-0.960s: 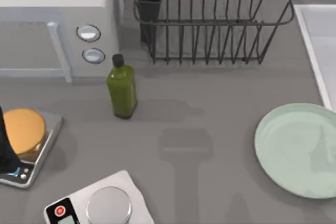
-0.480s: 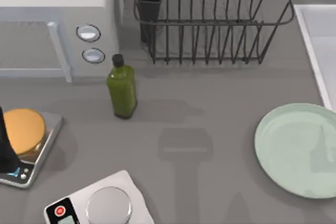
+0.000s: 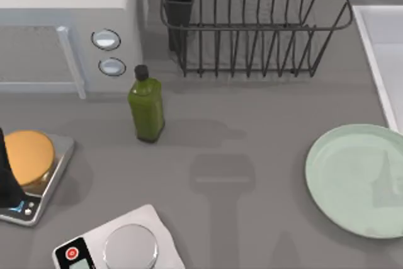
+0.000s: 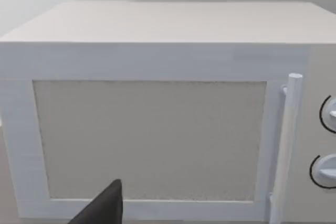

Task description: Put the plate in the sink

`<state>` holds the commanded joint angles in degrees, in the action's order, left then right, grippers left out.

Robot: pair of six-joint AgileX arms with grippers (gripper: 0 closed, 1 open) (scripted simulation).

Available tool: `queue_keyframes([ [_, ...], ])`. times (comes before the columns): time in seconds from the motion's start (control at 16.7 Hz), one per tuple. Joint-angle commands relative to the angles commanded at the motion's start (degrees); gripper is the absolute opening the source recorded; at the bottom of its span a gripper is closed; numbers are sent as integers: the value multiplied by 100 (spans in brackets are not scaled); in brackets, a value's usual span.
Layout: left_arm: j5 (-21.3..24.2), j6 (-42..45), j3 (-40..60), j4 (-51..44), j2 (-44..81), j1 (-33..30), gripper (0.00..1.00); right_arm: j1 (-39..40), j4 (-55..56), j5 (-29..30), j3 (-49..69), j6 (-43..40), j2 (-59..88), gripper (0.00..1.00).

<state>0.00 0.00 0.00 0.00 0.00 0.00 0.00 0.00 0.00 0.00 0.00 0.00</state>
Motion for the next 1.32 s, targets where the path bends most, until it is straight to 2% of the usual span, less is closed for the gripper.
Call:
queue_keyframes([
  [0.48,0,0,0,0,0,0,100,0,-1,0,1,0,1,100],
  [0.72,0,0,0,0,0,0,100,200,-432,0,543,206,603,100],
  [0.96,0,0,0,0,0,0,100,651,-1403,1,1766,669,2140,100],
  [1.32,0,0,0,0,0,0,100,1549,-3341,2,4206,1593,5455,100],
])
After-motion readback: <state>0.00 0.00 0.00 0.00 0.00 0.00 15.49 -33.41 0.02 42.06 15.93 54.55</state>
